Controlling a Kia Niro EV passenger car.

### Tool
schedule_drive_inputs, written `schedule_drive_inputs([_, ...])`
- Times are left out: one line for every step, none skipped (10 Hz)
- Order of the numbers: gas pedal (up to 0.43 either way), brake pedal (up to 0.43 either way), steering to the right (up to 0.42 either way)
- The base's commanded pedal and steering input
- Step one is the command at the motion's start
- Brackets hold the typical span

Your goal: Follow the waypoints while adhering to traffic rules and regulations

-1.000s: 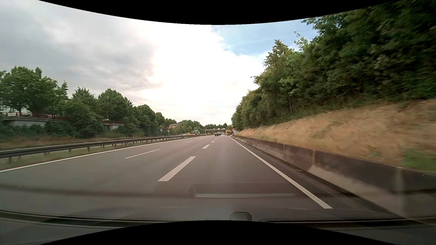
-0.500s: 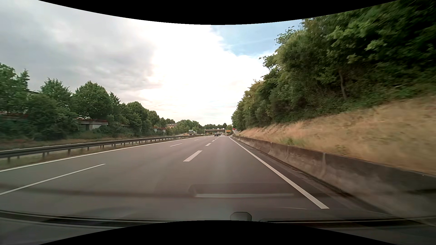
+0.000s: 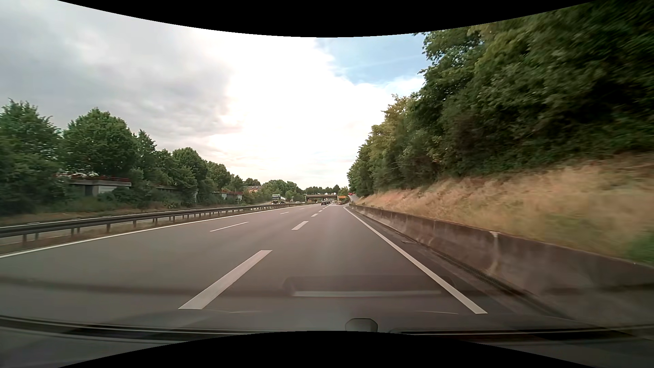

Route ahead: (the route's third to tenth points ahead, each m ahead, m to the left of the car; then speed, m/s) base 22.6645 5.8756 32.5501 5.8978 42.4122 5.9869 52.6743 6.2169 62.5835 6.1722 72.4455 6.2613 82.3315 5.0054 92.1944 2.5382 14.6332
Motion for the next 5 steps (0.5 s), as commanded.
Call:
schedule_drive_inputs([0.0, 0.073, -0.001])
schedule_drive_inputs([0.0, 0.073, -0.001])
schedule_drive_inputs([0.0, 0.061, -0.001])
schedule_drive_inputs([0.0, 0.043, -0.001])
schedule_drive_inputs([0.0, 0.037, -0.001])
